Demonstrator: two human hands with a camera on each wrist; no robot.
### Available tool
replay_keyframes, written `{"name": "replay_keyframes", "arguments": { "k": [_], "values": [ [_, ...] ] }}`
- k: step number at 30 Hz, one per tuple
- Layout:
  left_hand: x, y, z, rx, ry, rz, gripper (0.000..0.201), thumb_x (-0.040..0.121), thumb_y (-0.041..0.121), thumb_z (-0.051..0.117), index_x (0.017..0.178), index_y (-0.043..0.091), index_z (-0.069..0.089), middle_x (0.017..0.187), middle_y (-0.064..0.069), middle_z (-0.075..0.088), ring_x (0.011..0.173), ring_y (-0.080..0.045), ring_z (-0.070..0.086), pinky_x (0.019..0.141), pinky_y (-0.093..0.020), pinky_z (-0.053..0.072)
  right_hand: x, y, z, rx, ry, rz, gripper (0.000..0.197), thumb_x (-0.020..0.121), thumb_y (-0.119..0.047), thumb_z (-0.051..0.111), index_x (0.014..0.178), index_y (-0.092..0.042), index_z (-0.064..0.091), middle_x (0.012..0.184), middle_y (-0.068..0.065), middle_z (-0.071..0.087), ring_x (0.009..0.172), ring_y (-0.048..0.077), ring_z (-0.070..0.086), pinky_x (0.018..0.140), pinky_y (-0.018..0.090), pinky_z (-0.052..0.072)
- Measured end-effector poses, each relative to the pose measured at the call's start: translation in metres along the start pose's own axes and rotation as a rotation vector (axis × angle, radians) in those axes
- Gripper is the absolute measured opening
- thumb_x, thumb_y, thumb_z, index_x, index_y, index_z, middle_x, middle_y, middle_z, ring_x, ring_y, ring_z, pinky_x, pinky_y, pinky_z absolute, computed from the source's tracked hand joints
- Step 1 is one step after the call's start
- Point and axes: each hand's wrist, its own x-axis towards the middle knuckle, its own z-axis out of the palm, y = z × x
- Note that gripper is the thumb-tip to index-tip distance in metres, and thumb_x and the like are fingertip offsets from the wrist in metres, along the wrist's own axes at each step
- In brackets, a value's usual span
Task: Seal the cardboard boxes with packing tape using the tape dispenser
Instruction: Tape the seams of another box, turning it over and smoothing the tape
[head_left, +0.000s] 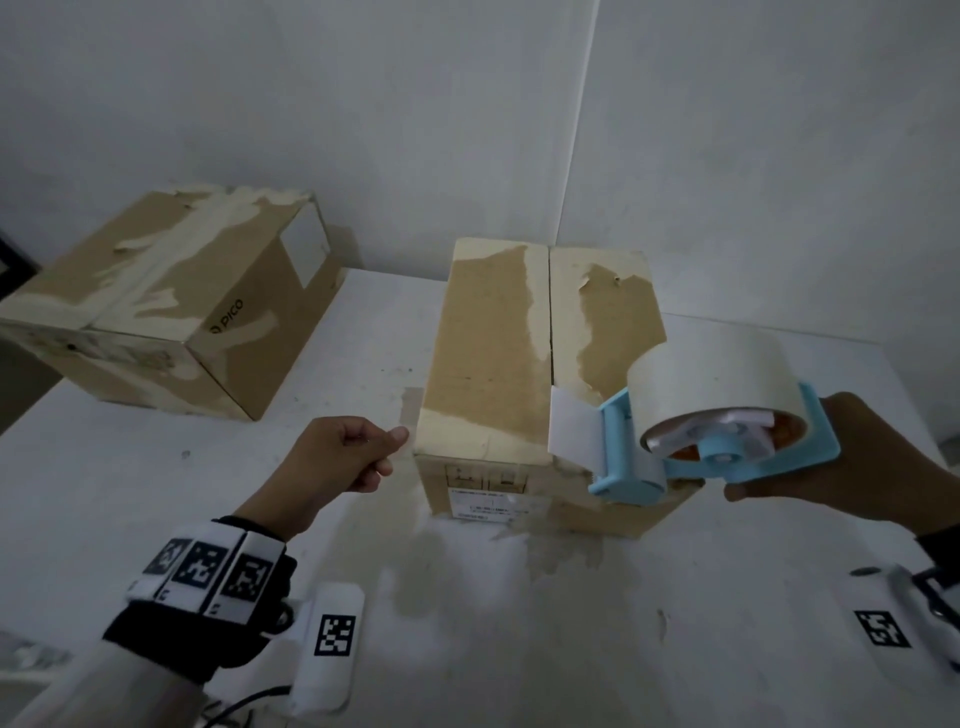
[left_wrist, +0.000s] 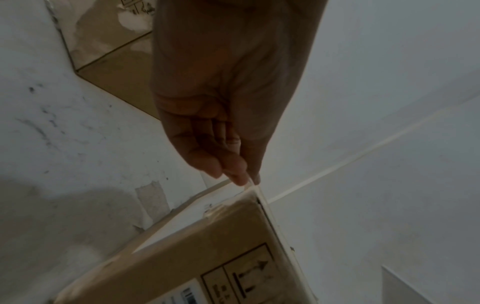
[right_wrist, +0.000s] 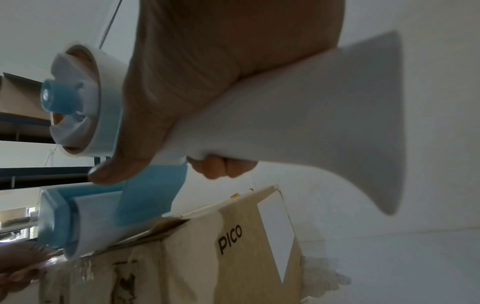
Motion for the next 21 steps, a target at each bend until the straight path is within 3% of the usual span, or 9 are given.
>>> {"name": "replay_keyframes", "arguments": {
  "k": [9, 12, 15, 19, 21],
  "values": [
    [0.004, -0.012, 0.009, -0.045, -0.104, -0.126, 0.027, 0.089, 0.025, 0.057, 0.067, 0.009, 0.059, 0.063, -0.004, 0.056, 0.039, -0.004, 0.046, 0.047, -0.015, 0.047, -0.001, 0.005, 0.003, 0.02, -0.008, 0.036, 0.069, 0.02, -0.088, 0.059, 0.071, -0.041, 0.059, 0.065, -0.039, 0.062, 0.067, -0.008, 0.064, 0.055, 0.004, 0.048],
    [0.007, -0.015, 0.011, -0.005, -0.132, -0.176, 0.024, 0.09, 0.017, 0.057, 0.067, 0.011, 0.058, 0.072, -0.006, 0.063, 0.042, -0.004, 0.051, 0.048, -0.015, 0.049, -0.001, 0.006, 0.003, 0.023, -0.021, 0.045, 0.067, 0.019, -0.089, 0.06, 0.066, -0.041, 0.066, 0.065, -0.038, 0.063, 0.07, -0.003, 0.065, 0.055, 0.006, 0.049],
    [0.007, -0.024, 0.016, 0.032, -0.139, -0.259, 0.019, 0.09, 0.01, 0.054, 0.072, 0.011, 0.056, 0.085, -0.009, 0.064, 0.057, -0.013, 0.06, 0.054, -0.02, 0.055, -0.001, 0.004, 0.004, 0.027, -0.024, 0.052, 0.073, 0.018, -0.088, 0.06, 0.071, -0.038, 0.059, 0.062, -0.038, 0.063, 0.064, -0.008, 0.064, 0.053, 0.003, 0.047],
    [0.006, -0.028, 0.019, 0.117, -0.167, -0.306, 0.018, 0.092, 0.025, 0.052, 0.083, 0.01, 0.055, 0.096, -0.007, 0.061, 0.078, -0.02, 0.06, 0.072, -0.033, 0.054, -0.002, 0.008, 0.004, 0.035, -0.029, 0.059, 0.075, 0.019, -0.088, 0.061, 0.074, -0.037, 0.058, 0.069, -0.037, 0.065, 0.066, -0.004, 0.065, 0.055, 0.008, 0.051],
    [0.009, -0.021, 0.01, 0.212, -0.121, -0.229, 0.018, 0.09, 0.027, 0.055, 0.083, 0.011, 0.054, 0.094, -0.008, 0.06, 0.082, -0.022, 0.06, 0.073, -0.034, 0.051, 0.0, 0.009, 0.004, 0.033, -0.027, 0.052, 0.075, 0.019, -0.088, 0.061, 0.074, -0.036, 0.058, 0.068, -0.037, 0.064, 0.065, -0.006, 0.064, 0.054, 0.007, 0.05]
  ]
}}
